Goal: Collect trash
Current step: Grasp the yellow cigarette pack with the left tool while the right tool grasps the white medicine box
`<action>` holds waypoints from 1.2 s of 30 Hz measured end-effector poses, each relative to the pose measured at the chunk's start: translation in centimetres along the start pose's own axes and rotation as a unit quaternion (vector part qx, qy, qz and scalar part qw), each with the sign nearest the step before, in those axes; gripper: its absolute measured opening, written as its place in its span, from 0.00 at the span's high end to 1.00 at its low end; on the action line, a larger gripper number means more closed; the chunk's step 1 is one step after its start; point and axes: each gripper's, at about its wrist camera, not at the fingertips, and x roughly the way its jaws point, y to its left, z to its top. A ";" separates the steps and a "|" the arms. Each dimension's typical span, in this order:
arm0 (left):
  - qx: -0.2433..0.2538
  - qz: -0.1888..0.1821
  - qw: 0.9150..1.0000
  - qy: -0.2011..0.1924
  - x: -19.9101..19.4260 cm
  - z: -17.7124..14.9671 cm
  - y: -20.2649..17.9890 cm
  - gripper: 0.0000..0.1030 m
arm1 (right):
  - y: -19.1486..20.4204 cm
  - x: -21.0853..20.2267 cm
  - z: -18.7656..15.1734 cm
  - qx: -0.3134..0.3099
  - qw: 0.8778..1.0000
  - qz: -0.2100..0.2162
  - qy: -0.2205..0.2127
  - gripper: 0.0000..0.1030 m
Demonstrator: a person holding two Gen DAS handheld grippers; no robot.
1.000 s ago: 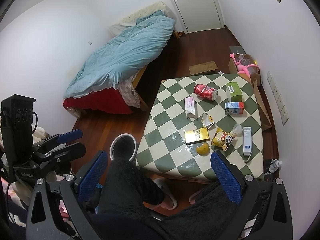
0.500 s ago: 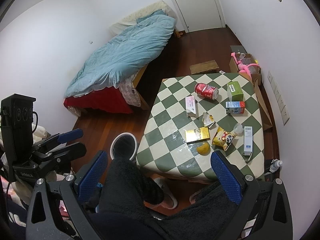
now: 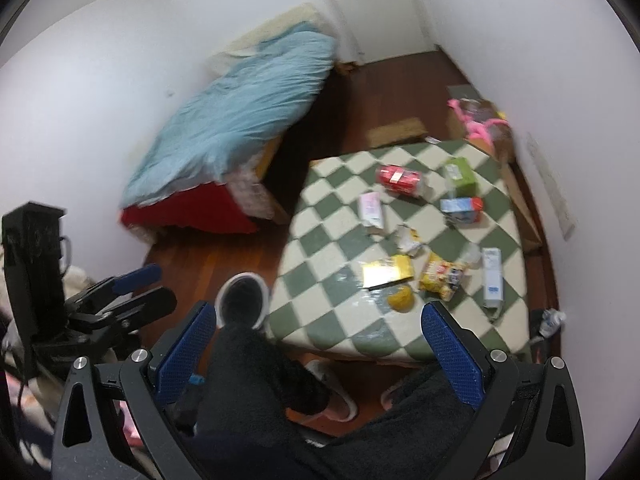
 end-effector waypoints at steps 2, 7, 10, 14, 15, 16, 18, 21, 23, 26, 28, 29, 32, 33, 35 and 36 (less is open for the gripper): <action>0.014 0.028 0.999 0.017 3.5 0.0 -0.3 0.00 | -1.3 1.1 0.3 0.021 0.999 -0.024 -0.004 0.00; 0.077 0.066 0.992 0.079 13.5 -0.5 -1.5 0.00 | -8.7 6.9 0.9 0.100 0.991 -0.087 0.001 0.00; 0.123 0.069 0.983 0.115 18.2 -0.6 -2.7 0.00 | -13.0 10.5 0.7 0.135 0.983 -0.123 0.008 0.01; 0.197 0.069 0.964 0.166 24.4 -0.6 -4.4 0.00 | -18.5 15.4 -0.1 0.183 0.971 -0.144 0.045 0.26; 0.211 0.069 0.959 0.174 25.4 -0.5 -4.7 0.01 | -19.9 16.5 -0.3 0.193 0.968 -0.151 0.051 0.26; 0.232 0.067 0.953 0.184 26.8 -0.5 -5.1 0.03 | -21.2 17.6 -0.5 0.199 0.965 -0.161 0.057 0.26; 0.264 0.058 0.940 0.208 29.3 -0.5 -5.9 0.11 | -23.3 19.4 -0.9 0.209 0.959 -0.176 0.074 0.26; 0.299 0.045 0.922 0.242 32.3 -0.7 -6.5 0.19 | -25.8 21.6 -1.2 0.227 0.952 -0.183 0.097 0.26; 0.316 0.039 0.912 0.257 33.9 -0.8 -6.8 0.19 | -26.8 22.7 -1.3 0.229 0.948 -0.193 0.107 0.26; 0.339 0.021 0.901 0.268 35.2 -0.9 -7.3 0.19 | -28.0 24.3 -1.2 0.234 0.944 -0.199 0.122 0.26; 0.345 -0.003 0.899 0.271 35.4 -0.6 -7.6 0.19 | -28.4 25.2 -1.0 0.228 0.943 -0.205 0.127 0.26; 0.349 -0.006 0.898 0.269 35.5 -0.5 -7.7 0.19 | -28.7 25.7 -0.9 0.224 0.943 -0.207 0.130 0.26; 0.358 -0.017 0.891 0.278 35.9 -0.5 -8.0 0.24 | -29.0 26.8 -0.4 0.216 0.944 -0.209 0.136 0.26; 0.359 -0.021 0.889 0.282 36.1 -0.5 -8.1 0.31 | -29.0 27.2 -0.2 0.212 0.945 -0.208 0.137 0.29; 0.362 -0.031 0.885 0.291 36.3 -0.8 -8.4 0.40 | -29.1 27.9 0.0 0.207 0.945 -0.207 0.143 0.36; 0.364 -0.029 0.885 0.289 36.3 -0.8 -8.4 0.40 | -29.1 28.3 0.1 0.204 0.946 -0.206 0.146 0.40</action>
